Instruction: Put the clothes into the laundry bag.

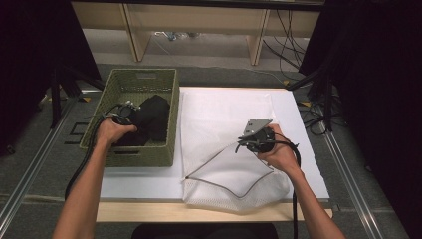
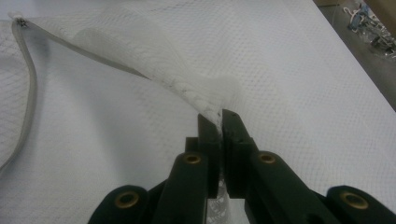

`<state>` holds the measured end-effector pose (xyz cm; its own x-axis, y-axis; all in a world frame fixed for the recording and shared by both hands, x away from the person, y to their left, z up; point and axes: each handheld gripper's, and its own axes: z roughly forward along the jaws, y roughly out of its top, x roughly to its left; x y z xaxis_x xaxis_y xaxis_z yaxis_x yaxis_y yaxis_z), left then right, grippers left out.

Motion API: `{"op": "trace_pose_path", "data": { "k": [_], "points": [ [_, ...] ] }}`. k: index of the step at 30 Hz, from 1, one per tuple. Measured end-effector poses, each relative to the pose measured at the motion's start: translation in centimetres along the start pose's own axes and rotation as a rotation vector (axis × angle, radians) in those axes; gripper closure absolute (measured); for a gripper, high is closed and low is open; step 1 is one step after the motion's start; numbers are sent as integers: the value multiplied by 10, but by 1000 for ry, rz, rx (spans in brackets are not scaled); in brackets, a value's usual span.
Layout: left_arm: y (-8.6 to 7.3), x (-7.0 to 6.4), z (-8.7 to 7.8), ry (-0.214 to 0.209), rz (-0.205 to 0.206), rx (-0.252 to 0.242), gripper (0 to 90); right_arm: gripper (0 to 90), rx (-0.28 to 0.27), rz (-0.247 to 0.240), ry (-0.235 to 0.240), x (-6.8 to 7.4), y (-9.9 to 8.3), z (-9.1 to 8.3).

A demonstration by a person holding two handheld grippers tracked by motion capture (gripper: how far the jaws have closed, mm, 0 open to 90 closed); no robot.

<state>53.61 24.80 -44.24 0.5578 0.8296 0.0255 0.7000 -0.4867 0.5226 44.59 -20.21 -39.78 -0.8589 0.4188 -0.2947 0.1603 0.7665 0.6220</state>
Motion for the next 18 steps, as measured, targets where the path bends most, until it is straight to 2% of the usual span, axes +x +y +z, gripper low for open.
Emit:
{"op": "trace_pose_path", "data": {
  "k": [1,2,5,9,10,13,16,17,18],
  "points": [
    [1,2,-3,10,-18,-36,631,883,-2,-1,4,0,0,0],
    [1,2,-3,10,-18,-36,631,883,-2,-1,4,0,0,0],
    [3,6,-16,-6,-64,-105,631,888,1,3,0,-1,0,-1],
    [7,7,-27,10,-66,-130,631,889,-4,5,-3,-2,0,-2],
    [9,7,-31,7,-65,-127,631,889,-2,23,-7,-1,-1,-2],
    [15,3,-43,8,-75,-187,631,890,0,6,-16,-2,0,-3],
    [19,2,-51,11,-75,-200,630,890,-9,19,-8,-1,1,-3],
    [22,3,-60,8,-59,-182,629,889,-8,19,-7,-1,0,-3],
    [25,2,-66,-1,-69,-198,629,890,-12,4,-7,-2,1,-3]
  ]
}}
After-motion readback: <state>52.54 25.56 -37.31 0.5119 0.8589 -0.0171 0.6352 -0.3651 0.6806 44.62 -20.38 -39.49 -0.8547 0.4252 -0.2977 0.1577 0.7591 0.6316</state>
